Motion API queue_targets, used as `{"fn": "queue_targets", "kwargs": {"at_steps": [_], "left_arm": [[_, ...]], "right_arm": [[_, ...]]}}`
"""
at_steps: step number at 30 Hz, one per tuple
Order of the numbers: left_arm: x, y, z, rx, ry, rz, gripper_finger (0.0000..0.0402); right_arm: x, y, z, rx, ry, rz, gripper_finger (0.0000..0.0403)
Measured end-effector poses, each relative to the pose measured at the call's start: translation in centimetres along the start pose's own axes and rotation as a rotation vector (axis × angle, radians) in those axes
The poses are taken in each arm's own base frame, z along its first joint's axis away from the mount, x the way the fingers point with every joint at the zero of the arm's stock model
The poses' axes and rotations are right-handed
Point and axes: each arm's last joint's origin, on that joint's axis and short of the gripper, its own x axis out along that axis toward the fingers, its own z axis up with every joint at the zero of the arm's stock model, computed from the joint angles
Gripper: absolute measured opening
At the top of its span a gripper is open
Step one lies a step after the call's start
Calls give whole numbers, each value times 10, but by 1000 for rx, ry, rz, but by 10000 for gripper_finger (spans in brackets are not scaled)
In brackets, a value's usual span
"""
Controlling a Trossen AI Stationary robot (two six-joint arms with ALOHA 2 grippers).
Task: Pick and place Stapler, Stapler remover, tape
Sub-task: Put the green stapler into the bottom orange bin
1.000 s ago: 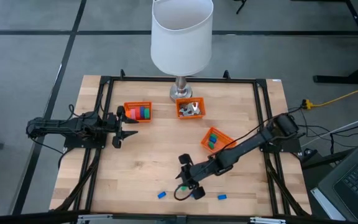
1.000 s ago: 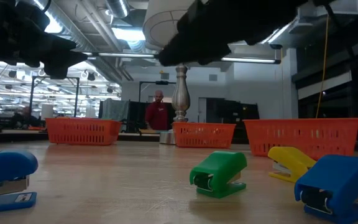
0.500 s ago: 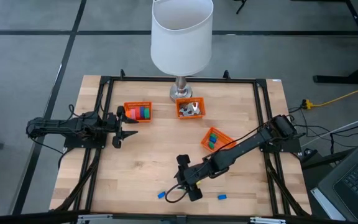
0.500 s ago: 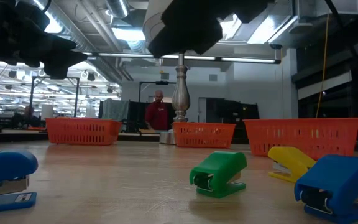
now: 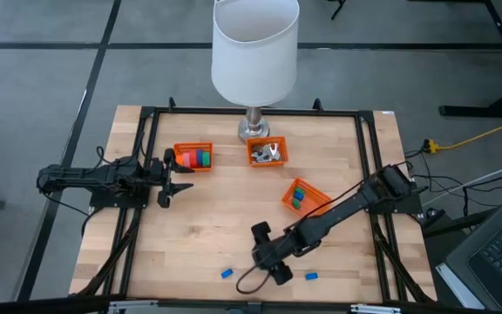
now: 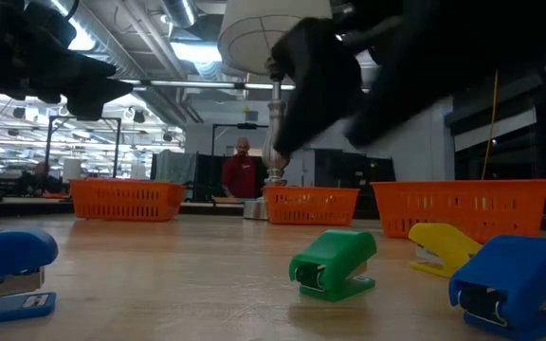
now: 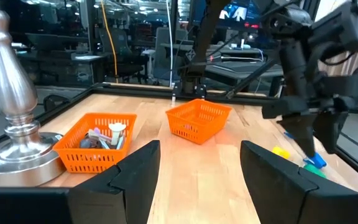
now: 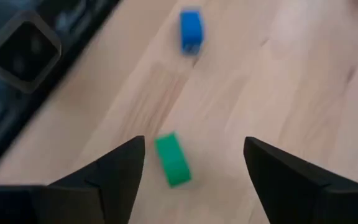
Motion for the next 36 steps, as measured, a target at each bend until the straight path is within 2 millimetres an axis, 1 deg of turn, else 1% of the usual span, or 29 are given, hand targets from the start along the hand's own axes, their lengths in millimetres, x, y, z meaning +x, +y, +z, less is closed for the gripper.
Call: {"fn": "queue_targets", "kwargs": {"at_steps": [6, 8, 14, 18, 21, 23, 30, 31, 36], "left_arm": [[0, 0, 1, 0, -7, -1, 219], [0, 0, 0, 0, -1, 0, 219], [1, 0, -1, 0, 10, 0, 219], [1, 0, -1, 0, 17, 1, 219], [1, 0, -1, 0, 17, 1, 219], [1, 0, -1, 0, 17, 1, 219], [1, 0, -1, 0, 17, 1, 219], [1, 0, -1, 0, 17, 1, 219], [1, 0, -1, 0, 17, 1, 219]], "right_arm": [[10, 3, -8, -73, 52, 4, 265], [16, 3, -9, -87, 50, 3, 261], [38, 6, -22, -96, 101, 33, 249], [42, 6, -23, -95, 98, 37, 235], [43, 6, -23, -95, 96, 37, 211], [43, 7, -22, -94, 96, 41, 187], [43, 7, -21, -59, 87, 41, 80], [44, 7, -21, -38, 86, 41, 72], [43, 3, -21, 66, 91, 84, 72]]}}
